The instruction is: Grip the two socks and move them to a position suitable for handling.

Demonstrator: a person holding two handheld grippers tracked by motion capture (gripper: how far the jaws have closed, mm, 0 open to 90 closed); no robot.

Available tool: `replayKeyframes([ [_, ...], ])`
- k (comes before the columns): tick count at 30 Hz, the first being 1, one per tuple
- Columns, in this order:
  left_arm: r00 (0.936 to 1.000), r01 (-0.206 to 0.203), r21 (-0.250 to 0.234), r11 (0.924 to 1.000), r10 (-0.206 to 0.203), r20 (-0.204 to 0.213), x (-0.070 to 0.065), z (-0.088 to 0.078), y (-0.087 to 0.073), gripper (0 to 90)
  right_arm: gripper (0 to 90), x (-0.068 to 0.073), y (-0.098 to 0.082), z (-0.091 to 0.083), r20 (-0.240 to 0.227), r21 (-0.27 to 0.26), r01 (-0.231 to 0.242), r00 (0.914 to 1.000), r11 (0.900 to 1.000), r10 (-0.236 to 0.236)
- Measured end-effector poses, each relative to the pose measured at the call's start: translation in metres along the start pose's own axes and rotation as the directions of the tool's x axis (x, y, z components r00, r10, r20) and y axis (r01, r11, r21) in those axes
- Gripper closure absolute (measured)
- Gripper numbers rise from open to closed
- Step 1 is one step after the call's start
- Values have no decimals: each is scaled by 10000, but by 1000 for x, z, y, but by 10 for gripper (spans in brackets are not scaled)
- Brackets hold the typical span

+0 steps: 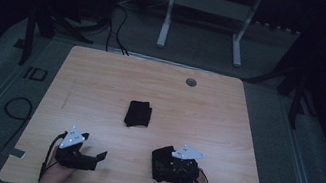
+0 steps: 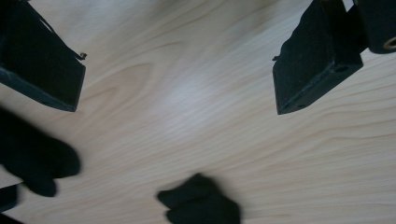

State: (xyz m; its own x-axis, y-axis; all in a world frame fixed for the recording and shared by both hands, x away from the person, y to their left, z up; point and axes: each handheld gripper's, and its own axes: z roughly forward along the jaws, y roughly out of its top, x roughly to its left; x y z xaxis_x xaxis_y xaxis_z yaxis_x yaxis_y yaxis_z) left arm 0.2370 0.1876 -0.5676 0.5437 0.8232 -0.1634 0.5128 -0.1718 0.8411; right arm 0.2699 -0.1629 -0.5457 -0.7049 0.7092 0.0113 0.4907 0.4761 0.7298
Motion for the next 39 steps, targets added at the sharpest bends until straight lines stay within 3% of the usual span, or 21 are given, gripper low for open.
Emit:
replayKeyframes([
  [3,9982,-468,411,9981,452,393,-14,10,3,64,357,-7,-8,8,-135,445,-252,9996,9987,258],
  [5,9972,-602,504,9969,578,484,-17,12,4,76,469,-4,-10,7,205,476,258,9994,9985,-268],
  [6,9962,-673,545,9962,640,593,-20,15,5,76,469,-4,-10,7,205,476,258,9994,9985,-268],
  [7,9955,-664,583,9961,622,712,-23,17,6,125,536,-3,-11,7,312,519,459,9984,9976,-476],
  [8,9925,-650,710,9954,571,1083,-28,22,8,153,686,-2,-13,8,333,339,599,9976,9976,-610],
  [9,9898,-656,816,9945,545,1318,-31,25,10,155,739,-3,-13,8,340,306,585,9976,9978,-595],
  [13,9820,-962,950,9908,789,1716,-41,33,13,206,784,-7,-10,6,-52,207,360,9993,9991,-359],
  [14,9748,-1120,963,9890,906,2040,-46,37,16,209,787,-8,-7,-2,-469,-188,120,9988,9998,-128],
  [15,9748,-1120,963,9890,906,2040,-46,37,16,238,787,-6,-5,-8,-545,-409,278,9981,9988,-301],
  [16,9650,-1247,848,9886,1009,2422,-50,40,20,270,787,-4,-2,-13,-605,-580,413,9972,9975,-448],
  [17,9601,-1247,819,9888,994,2615,-51,41,23,274,787,-2,1,-19,-820,-749,376,9957,9965,-438],
  [18,9601,-1247,819,9888,994,2615,-51,41,23,288,787,0,4,-23,-981,-890,378,9941,9953,-466],
  [19,9555,-1260,774,9890,1000,2775,-53,42,26,288,787,0,4,-23,-981,-890,378,9941,9953,-466],
  [20,9446,-1424,618,9879,1170,3067,-57,43,32,350,787,5,10,-31,-1093,-1048,582,9916,9928,-697],
  [21,9446,-1424,618,9879,1170,3067,-57,43,32,352,786,7,12,-34,-1199,-1137,592,9901,9918,-729],
  [22,9268,-1567,448,9866,1312,3518,-61,45,39,380,786,9,14,-37,-1303,-1185,619,9885,9910,-774],
  [23,9268,-1567,448,9866,1312,3518,-61,45,39,406,786,11,15,-39,-1340,-1242,702,9872,9898,-868],
  [27,8958,-2033,374,9784,1704,4105,-69,51,49,440,785,18,17,-43,-1478,-1338,889,9830,9870,-1085],
  [30,8655,-2125,201,9770,1786,4680,-71,59,54,442,785,20,18,-45,-1569,-1360,965,9806,9860,-1176],
  [35,8456,-2314,201,9727,1908,4985,-71,65,57,504,785,23,18,-47,-1597,-1316,1150,9778,9846,-1355],
  [39,8488,-2398,143,9707,2025,4883,-75,68,57,694,784,24,18,-46,-1629,-1292,1241,9760,9838,-1445],
])
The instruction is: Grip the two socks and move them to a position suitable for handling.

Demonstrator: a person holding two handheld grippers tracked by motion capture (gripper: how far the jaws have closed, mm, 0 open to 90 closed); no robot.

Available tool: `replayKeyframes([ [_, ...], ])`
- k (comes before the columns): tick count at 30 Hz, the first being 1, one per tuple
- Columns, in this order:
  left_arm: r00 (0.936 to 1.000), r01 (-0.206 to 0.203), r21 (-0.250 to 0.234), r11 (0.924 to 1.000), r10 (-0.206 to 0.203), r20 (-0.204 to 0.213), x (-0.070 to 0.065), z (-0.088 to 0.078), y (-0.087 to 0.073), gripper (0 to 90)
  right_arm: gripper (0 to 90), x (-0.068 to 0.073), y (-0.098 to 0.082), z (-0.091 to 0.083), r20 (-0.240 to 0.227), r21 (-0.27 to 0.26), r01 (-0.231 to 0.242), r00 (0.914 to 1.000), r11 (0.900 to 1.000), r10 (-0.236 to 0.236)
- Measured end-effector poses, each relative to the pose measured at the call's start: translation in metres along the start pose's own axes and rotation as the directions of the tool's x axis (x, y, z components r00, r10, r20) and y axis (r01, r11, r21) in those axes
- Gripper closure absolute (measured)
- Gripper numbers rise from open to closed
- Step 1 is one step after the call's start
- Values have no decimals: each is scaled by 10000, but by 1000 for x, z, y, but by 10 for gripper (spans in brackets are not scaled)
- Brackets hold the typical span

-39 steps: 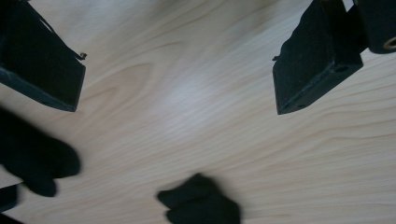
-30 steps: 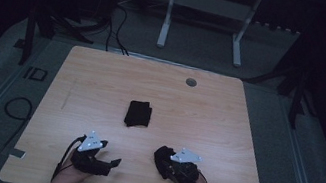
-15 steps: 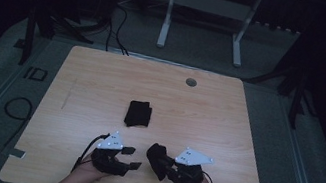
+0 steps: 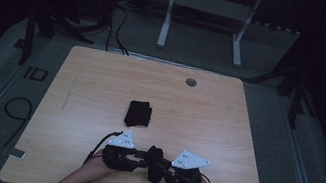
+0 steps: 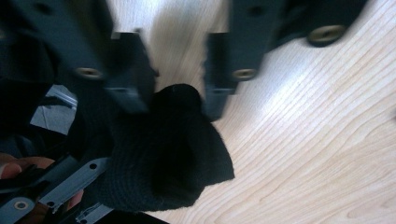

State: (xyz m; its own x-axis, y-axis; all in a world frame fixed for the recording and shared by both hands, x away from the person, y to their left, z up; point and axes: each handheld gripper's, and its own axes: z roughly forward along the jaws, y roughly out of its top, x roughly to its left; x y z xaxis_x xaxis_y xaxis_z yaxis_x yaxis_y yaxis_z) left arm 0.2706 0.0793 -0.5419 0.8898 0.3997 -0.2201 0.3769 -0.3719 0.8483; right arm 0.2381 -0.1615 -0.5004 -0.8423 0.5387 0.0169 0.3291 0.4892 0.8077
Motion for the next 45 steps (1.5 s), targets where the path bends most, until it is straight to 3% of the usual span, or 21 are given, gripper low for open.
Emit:
replayKeyframes([
  [2,9997,-29,188,9998,33,-260,-3,2,1,802,784,0,0,0,85,1,39,10000,10000,-39],
  [4,9993,-23,192,9998,30,-367,-4,1,3,845,785,-2,0,-1,161,-39,6,9999,10000,-5],
  [9,9990,-77,110,9999,82,-446,-7,-5,8,864,791,-9,2,-10,178,-309,-154,9997,9994,160],
  [11,9957,-406,323,9987,432,-821,-9,-10,12,864,821,-10,3,-12,184,-352,-206,9996,9992,213],
  [12,9966,-415,132,9991,423,-706,-7,-16,13,865,824,-13,4,-17,392,-453,-172,9990,9988,190],
  [14,9969,-336,-21,9994,334,-718,-7,-20,14,869,829,-14,4,-19,276,-496,-277,9992,9984,291],
  [18,9937,-626,265,9977,647,-910,-13,-25,20,869,833,-13,6,-24,424,-677,-194,9988,9975,224],
  [20,9959,-239,230,9994,258,-871,-12,-27,21,869,833,-12,7,-24,388,-687,-169,9991,9975,196],
  [25,9952,-206,240,9995,228,-951,-12,-30,18,866,833,-14,6,-25,277,-656,-268,9992,9975,287],
  [26,9924,-146,370,9992,190,-1219,-12,-30,16,866,834,-14,5,-25,300,-643,-278,9991,9975,298],
  [27,9924,-146,370,9992,190,-1219,-12,-30,16,865,834,-14,5,-25,300,-643,-278,9991,9975,298],
  [28,9922,2,473,9989,57,-1243,-9,-31,13,865,834,-16,4,-28,616,-620,-281,9976,9977,319],
  [29,9889,585,530,9969,-506,-1394,-2,-34,6,866,835,-20,2,-30,616,-667,-439,9969,9968,481],
  [31,9860,1135,573,9919,-1054,-1291,4,-39,-1,869,834,-27,-1,-36,755,-743,-740,9940,9945,796],
  [33,9860,1135,573,9919,-1054,-1291,4,-39,-1,870,834,-30,-3,-38,802,-691,-815,9930,9943,869],
  [35,9824,1114,727,9911,-988,-1587,6,-49,-7,873,834,-36,-10,-41,976,-536,-1070,9889,9928,1119],
  [38,9833,1040,1048,9890,-865,-1599,7,-57,-9,873,834,-41,-18,-40,1085,-303,-1299,9852,9911,1324],
  [43,9828,1299,1703,9768,-1040,-1528,14,-65,-14,871,831,-52,-33,-35,1455,77,-1646,9760,9863,1617],
  [45,9802,1624,1870,9688,-1366,-1437,18,-63,-18,871,830,-57,-39,-30,1462,226,-1830,9731,9829,1778],
])
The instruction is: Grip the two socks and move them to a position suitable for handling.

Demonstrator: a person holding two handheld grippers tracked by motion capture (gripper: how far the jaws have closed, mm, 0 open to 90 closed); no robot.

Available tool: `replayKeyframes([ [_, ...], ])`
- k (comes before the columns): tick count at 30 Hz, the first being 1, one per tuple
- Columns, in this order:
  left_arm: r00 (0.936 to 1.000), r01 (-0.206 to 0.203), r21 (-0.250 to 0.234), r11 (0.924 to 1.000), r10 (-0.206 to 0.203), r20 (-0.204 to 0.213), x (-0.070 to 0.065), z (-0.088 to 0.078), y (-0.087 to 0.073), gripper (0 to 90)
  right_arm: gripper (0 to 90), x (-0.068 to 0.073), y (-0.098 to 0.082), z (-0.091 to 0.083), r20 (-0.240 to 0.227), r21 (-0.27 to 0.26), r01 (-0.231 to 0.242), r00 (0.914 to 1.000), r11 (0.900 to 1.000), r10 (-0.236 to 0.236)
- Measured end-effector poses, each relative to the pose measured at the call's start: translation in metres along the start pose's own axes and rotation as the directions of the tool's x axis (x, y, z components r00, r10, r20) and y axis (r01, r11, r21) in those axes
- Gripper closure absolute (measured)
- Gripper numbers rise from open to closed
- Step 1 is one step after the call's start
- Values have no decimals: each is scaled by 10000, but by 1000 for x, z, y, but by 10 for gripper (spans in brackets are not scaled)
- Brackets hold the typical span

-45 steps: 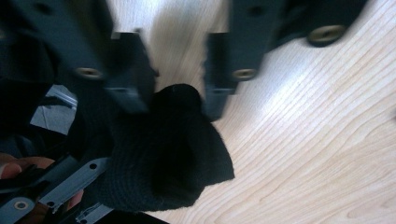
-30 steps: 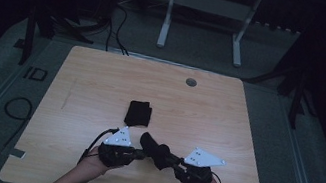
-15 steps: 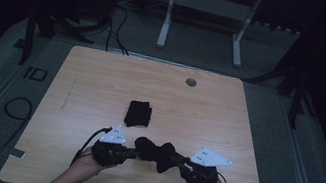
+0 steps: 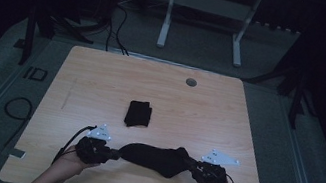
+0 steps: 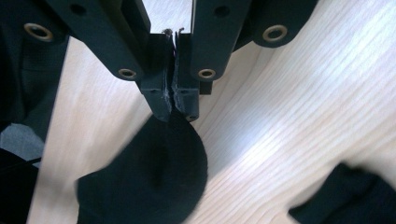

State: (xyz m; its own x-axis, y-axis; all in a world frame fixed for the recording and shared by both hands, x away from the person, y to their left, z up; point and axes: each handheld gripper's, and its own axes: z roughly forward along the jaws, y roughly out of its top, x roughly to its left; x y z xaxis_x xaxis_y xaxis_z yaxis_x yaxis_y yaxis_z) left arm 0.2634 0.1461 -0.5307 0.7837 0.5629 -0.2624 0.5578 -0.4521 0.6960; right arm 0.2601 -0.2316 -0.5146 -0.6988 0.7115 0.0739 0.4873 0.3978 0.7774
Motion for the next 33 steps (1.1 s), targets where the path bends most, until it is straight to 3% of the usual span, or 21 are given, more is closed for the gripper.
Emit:
replayKeyframes([
  [5,9991,373,405,9985,-380,165,6,14,-5,870,815,-9,-10,18,-61,545,-325,9994,9980,329],
  [7,9993,365,538,9979,-368,38,7,17,-6,863,748,-12,-13,24,-38,757,-382,9992,9964,386],
  [10,9990,256,615,9978,-233,-393,8,16,-6,667,566,-15,-15,28,36,999,-414,9991,9941,412],
  [12,9979,255,465,9986,-227,-604,8,12,-7,596,485,-16,-14,24,157,864,-407,9991,9954,395],
  [14,9953,61,354,9994,-26,-967,7,8,-6,539,486,-18,-12,18,233,708,-383,9991,9968,368],
  [16,9947,-40,265,9996,67,-1028,5,6,-6,540,486,-21,-9,11,336,492,-391,9987,9980,374],
  [17,9935,-252,-9,9997,249,-1112,2,3,-4,566,487,-23,-6,7,421,393,-411,9983,9984,394],
  [19,9920,-478,-222,9986,449,-1179,-2,3,-1,610,556,-24,-3,4,502,242,-369,9981,9990,356],
  [20,9893,-645,-321,9974,597,-1328,-5,4,0,682,597,-25,-2,3,508,207,-300,9983,9993,289],
  [22,9833,-831,-314,9960,769,-1651,-9,9,2,806,841,-25,-2,4,674,196,-48,9977,9998,35],
  [23,9855,-840,-355,9958,778,-1511,-9,12,2,882,899,-25,-3,5,712,196,-32,9975,9998,18],
  [27,9887,-974,-15,9952,965,-1151,-14,26,4,898,900,-27,-4,17,651,550,41,9978,9985,-76],
  [33,9892,-947,617,9936,1008,-1062,-9,46,5,898,900,-29,-9,35,609,1188,257,9976,9926,-331],
])
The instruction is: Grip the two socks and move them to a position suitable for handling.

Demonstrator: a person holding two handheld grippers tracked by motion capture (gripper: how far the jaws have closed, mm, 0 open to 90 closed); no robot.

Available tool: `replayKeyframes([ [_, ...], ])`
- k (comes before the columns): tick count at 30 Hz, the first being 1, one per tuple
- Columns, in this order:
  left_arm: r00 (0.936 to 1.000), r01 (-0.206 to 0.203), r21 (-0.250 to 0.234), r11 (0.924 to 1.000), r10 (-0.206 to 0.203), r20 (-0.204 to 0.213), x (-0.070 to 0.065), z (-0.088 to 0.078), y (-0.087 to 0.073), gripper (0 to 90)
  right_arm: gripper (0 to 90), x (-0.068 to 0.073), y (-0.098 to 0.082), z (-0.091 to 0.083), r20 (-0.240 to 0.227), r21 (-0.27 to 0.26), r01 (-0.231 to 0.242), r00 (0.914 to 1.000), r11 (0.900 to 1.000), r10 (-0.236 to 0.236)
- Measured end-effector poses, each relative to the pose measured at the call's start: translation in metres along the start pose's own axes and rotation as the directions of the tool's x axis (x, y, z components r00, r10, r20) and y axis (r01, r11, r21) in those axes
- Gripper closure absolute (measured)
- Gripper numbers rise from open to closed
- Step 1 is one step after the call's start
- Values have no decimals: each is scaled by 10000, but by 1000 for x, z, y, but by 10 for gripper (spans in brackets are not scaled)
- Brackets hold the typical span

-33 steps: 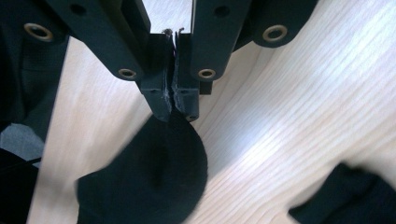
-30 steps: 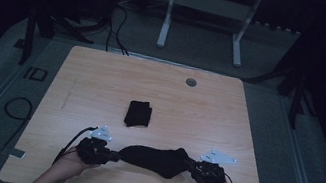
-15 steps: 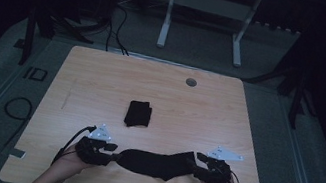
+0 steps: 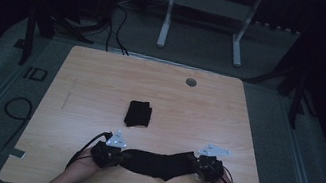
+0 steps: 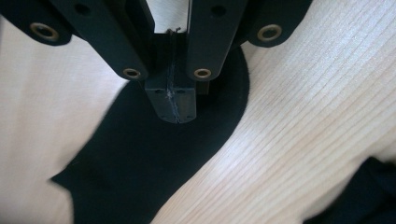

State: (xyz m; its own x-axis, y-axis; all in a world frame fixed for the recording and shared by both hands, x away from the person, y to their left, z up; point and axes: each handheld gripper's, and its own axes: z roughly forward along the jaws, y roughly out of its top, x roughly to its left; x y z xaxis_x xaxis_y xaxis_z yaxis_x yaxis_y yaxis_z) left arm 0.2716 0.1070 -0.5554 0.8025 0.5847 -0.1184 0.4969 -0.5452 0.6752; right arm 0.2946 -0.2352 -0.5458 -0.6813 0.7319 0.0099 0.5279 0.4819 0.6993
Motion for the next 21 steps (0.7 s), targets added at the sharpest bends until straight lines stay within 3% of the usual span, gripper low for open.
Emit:
replayKeyframes([
  [2,10000,-76,172,9998,77,-36,4,5,-1,898,900,-1,-3,4,85,176,23,10000,9998,-24],
  [4,9999,103,92,9999,-104,93,7,7,-2,898,900,-3,-7,7,68,285,-64,10000,9996,63],
  [7,10000,55,125,9999,-56,38,10,6,-2,899,900,-4,-10,6,48,215,-141,9999,9997,140],
  [11,9999,102,119,9999,-102,49,11,3,-5,898,900,3,-16,3,38,150,-161,9999,9998,160],
  [16,9997,145,101,9998,-147,201,6,-1,-11,899,899,12,-26,-5,-119,87,-110,9999,9999,111],
  [21,9996,208,40,9998,-209,192,6,-2,-14,898,898,9,-26,-5,-266,30,-354,9990,9994,355],
])
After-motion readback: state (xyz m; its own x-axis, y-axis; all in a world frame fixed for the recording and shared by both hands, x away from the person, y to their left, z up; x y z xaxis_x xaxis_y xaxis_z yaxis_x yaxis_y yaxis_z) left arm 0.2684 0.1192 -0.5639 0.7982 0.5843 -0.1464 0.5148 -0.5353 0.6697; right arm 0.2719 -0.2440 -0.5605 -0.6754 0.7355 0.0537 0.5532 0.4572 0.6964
